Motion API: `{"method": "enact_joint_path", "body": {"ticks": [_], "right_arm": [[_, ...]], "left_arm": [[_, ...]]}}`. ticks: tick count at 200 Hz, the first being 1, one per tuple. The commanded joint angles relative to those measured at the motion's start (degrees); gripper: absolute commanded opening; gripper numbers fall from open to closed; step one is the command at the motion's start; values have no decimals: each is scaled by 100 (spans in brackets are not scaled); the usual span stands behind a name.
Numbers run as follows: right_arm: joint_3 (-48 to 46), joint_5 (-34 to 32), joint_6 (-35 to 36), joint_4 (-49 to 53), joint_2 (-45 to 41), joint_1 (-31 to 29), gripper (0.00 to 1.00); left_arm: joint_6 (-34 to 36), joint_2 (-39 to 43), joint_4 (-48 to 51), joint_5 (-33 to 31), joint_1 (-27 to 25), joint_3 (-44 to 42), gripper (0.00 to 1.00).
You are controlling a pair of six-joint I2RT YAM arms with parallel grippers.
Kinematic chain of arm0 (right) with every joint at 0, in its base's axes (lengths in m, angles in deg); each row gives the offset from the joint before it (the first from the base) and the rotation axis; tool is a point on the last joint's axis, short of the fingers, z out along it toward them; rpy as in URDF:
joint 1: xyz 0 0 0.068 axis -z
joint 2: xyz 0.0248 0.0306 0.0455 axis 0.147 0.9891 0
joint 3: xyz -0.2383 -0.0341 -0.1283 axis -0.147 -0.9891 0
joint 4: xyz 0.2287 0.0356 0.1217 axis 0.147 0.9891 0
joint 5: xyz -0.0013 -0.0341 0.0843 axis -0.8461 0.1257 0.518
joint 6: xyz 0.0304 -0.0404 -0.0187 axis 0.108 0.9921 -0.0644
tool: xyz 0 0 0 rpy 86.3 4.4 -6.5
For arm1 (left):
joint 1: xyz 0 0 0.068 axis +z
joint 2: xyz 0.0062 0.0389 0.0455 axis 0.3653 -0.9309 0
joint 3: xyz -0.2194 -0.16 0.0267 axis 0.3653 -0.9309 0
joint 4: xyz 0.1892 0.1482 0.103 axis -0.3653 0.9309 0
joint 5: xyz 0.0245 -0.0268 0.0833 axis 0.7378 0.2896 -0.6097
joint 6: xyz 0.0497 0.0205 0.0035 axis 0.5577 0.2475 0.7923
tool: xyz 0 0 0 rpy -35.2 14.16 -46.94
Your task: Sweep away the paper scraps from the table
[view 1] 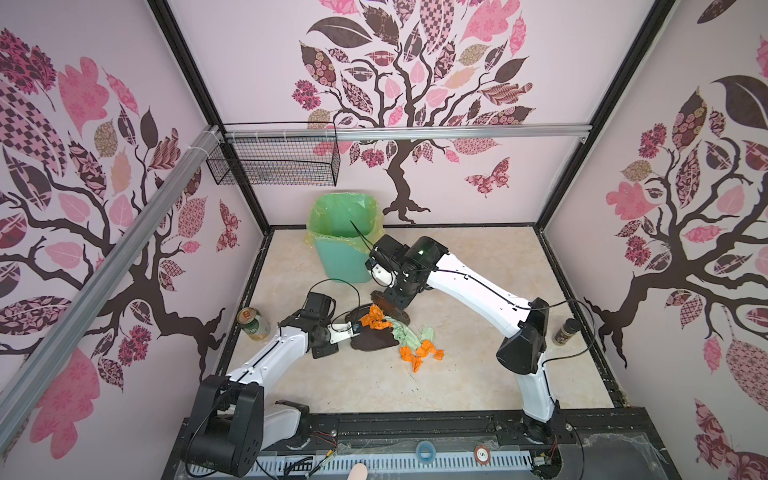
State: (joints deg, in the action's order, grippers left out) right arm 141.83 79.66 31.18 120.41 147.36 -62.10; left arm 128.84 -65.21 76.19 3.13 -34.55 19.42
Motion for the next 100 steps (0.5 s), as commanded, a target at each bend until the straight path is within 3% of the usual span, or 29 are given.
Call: {"method": "enact_joint_path", "body": {"ticks": [1, 19, 66, 100], "right_arm": [[268, 400, -257, 363, 36, -161, 0], [452, 291, -406, 406, -104, -190, 0], [1080, -732, -825, 688, -449, -28, 0], [571, -1109, -976, 662, -943, 116, 0]], "left_arm": [[-50, -3, -56, 96, -15, 134, 0], [-66, -25, -60, 111, -25, 129, 0], [58, 219, -190, 51, -34, -121, 0], [106, 712, -118, 153, -16, -439, 0]]}}
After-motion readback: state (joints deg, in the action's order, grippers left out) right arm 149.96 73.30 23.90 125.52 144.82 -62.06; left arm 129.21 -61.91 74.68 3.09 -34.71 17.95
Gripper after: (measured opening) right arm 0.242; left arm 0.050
